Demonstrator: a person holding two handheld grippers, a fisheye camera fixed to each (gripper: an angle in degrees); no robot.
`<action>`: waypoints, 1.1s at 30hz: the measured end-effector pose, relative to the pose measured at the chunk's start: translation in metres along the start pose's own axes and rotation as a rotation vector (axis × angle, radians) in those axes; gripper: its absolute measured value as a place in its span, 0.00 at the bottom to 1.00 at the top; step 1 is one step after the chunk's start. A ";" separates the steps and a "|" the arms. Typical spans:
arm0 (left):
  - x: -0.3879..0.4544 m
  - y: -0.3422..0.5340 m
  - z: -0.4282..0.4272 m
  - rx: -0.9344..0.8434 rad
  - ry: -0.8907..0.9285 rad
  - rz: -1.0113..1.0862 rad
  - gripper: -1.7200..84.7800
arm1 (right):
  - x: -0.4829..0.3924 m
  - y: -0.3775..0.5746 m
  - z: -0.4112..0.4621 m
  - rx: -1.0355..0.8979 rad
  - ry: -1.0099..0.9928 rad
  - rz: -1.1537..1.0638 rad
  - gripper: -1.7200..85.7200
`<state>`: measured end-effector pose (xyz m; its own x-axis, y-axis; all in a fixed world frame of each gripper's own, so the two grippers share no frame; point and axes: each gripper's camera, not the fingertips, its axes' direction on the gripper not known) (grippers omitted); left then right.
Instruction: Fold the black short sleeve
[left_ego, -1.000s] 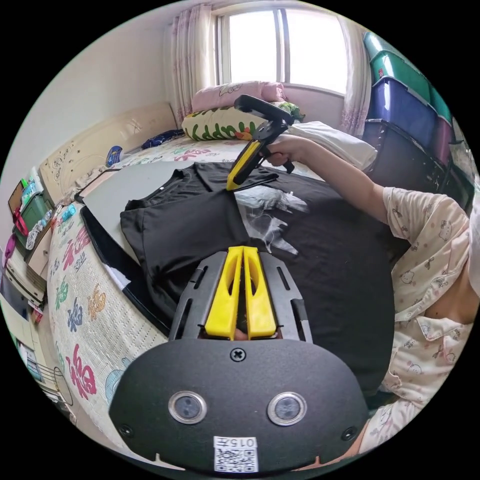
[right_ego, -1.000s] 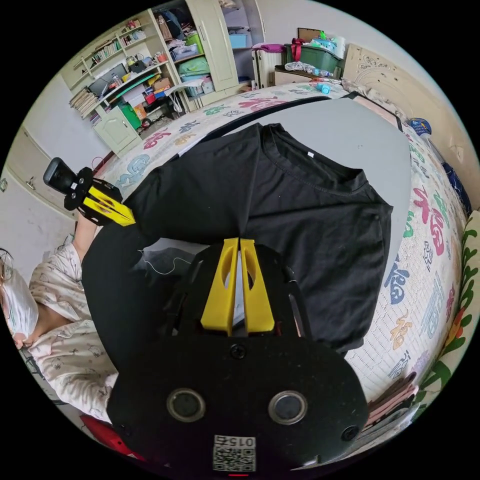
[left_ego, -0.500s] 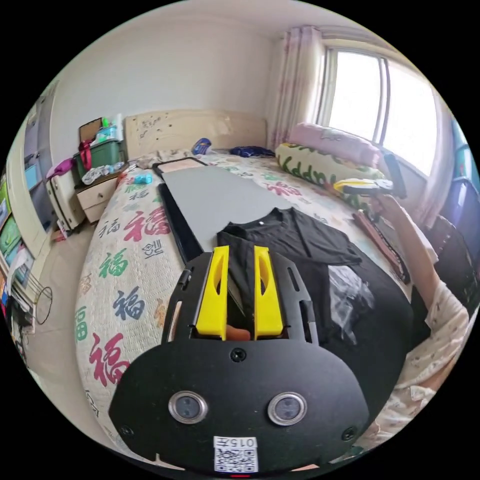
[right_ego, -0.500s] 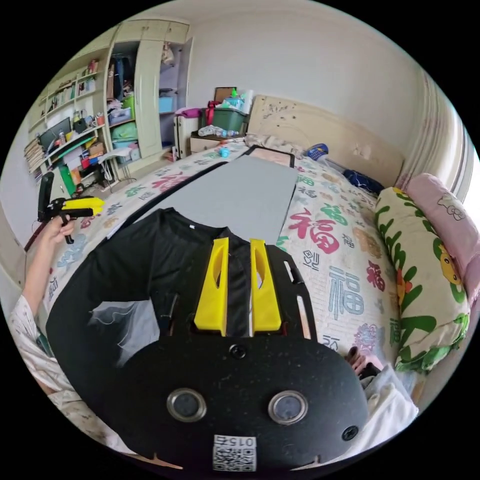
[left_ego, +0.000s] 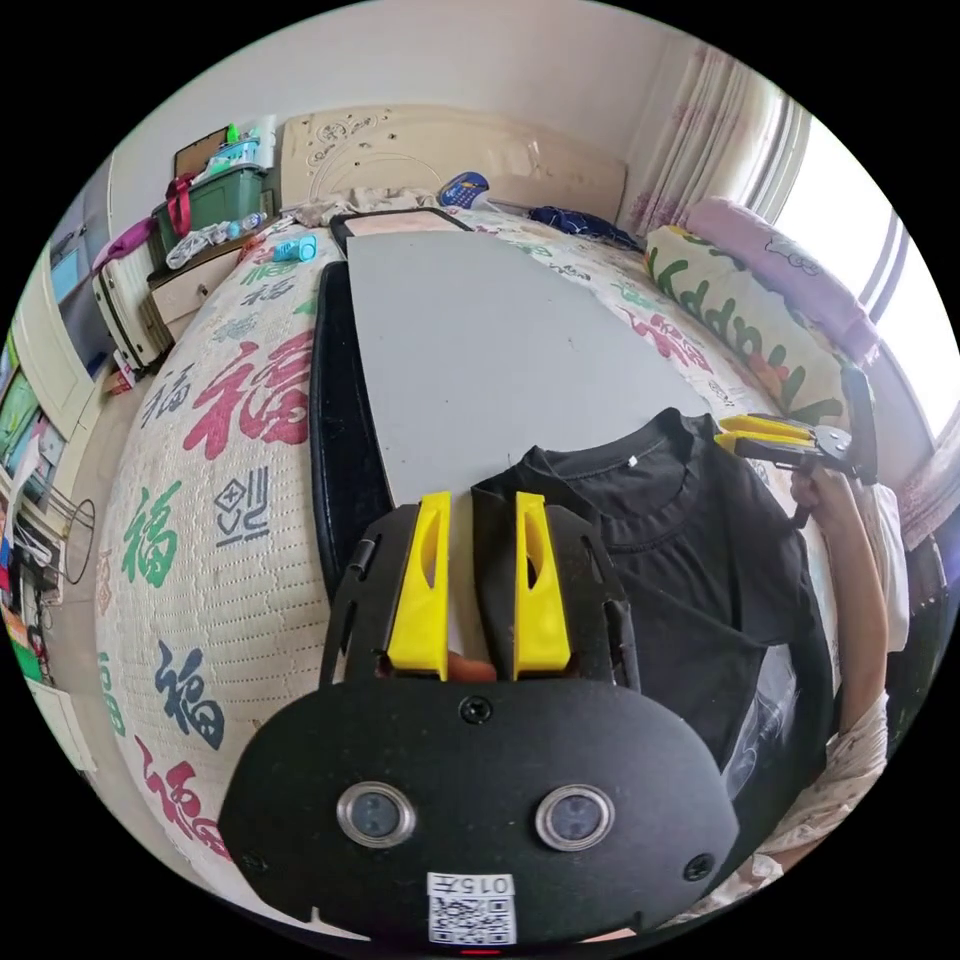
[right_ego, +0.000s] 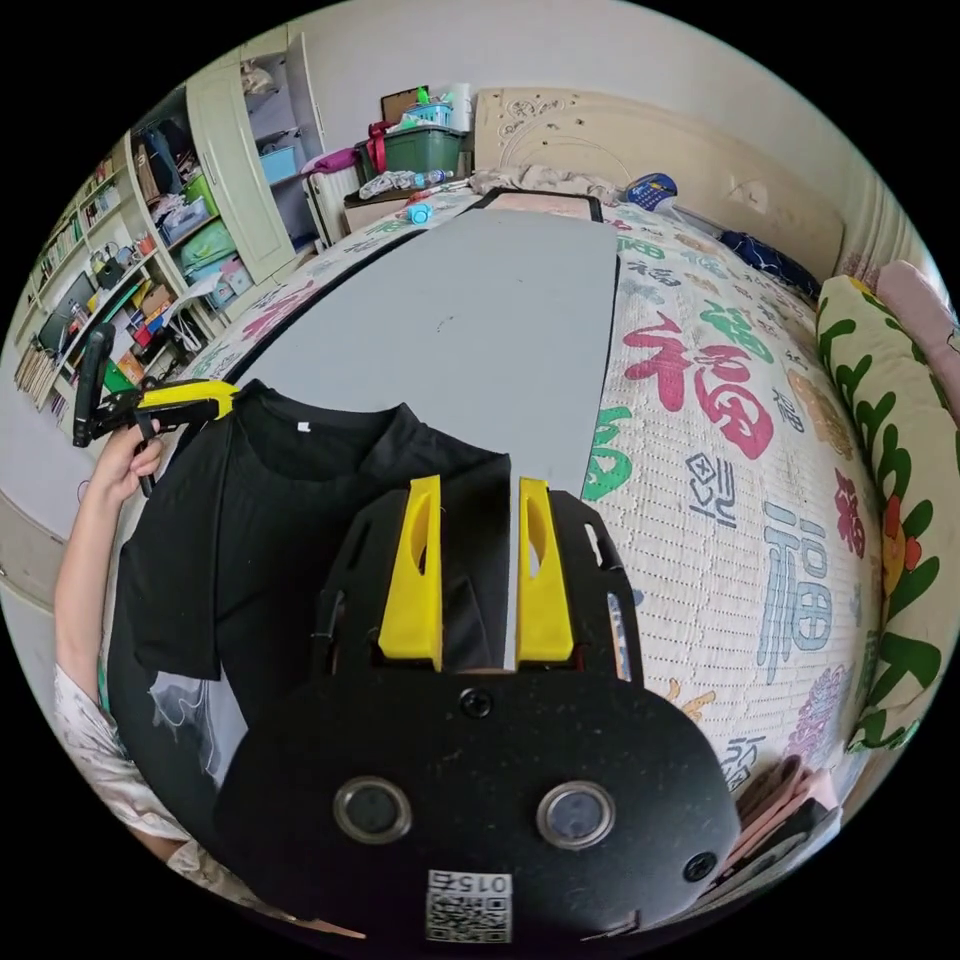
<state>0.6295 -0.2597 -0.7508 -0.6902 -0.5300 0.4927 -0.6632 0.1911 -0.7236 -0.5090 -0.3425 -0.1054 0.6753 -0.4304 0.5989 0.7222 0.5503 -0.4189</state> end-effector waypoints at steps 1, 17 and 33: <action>0.006 -0.002 0.004 -0.017 -0.033 0.017 0.12 | -0.003 -0.001 0.005 -0.028 0.001 -0.006 0.12; 0.163 0.201 -0.293 0.445 -0.045 0.418 0.03 | -0.026 0.281 -0.278 0.326 -0.016 -0.318 0.03; 0.294 0.684 -0.358 0.448 0.132 0.633 0.03 | -0.001 0.712 -0.342 0.248 -0.297 -0.459 0.05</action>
<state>-0.1304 0.0109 -0.9278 -0.9451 -0.3238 -0.0451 0.0280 0.0572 -0.9980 0.0559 -0.1952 -0.6378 0.2067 -0.4652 0.8608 0.8495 0.5218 0.0781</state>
